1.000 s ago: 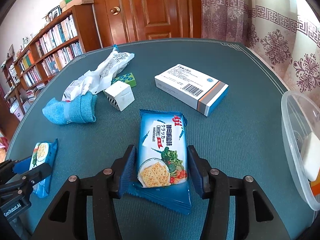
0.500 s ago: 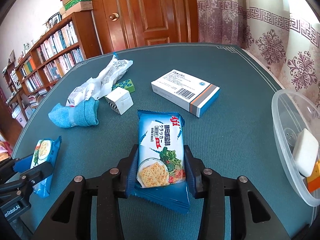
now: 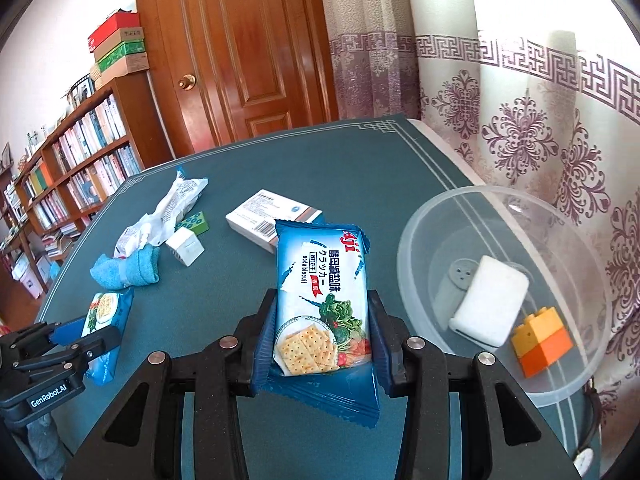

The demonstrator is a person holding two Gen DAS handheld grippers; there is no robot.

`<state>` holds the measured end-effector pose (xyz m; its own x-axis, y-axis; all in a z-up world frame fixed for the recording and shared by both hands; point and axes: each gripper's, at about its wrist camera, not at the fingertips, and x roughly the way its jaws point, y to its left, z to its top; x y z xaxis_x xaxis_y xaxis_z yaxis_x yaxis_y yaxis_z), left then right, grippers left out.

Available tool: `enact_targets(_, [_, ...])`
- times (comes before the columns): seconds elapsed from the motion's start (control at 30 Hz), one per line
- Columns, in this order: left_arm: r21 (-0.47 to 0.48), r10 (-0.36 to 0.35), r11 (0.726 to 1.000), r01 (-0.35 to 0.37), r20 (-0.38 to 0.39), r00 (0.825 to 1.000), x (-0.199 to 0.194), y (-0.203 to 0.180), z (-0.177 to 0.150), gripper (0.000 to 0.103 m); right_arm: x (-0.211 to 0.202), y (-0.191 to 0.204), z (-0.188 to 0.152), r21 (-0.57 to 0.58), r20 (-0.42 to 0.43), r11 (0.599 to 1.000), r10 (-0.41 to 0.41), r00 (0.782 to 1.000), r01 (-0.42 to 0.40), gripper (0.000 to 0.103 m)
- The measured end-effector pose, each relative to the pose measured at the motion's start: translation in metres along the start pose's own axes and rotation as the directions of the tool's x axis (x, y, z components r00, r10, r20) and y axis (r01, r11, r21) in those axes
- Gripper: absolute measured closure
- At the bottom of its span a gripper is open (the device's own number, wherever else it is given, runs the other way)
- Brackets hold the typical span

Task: Organize objects
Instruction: 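Carry both packets to the bowl and open the left tool inside it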

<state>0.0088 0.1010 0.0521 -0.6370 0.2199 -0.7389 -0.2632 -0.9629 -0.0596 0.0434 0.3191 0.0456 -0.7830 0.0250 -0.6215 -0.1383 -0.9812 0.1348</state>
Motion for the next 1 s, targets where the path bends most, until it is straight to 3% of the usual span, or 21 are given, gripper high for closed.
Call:
enact_targets(0.5, [0.103,-0.051,0.993,0.050,0.004,0.999,0.004,-0.054,0.013,0.058,-0.033,-0.115,-0.001,0.147,0.037,0.963,-0.235,0.971,0.228,0.060])
enact_targets(0.8, [0.135,-0.065,0.989,0.064,-0.001,0.998,0.007,-0.073,0.018,0.058,-0.023,-0.143,0.001,0.116,0.016,0.936,-0.337,0.941,0.333,0.060])
enact_targets(1.0, [0.147,-0.071,0.987,0.071,-0.005,0.997,0.009,-0.081,0.021,0.058,-0.012,-0.148,-0.006,0.079,-0.009,0.933,-0.351,0.936,0.351,0.059])
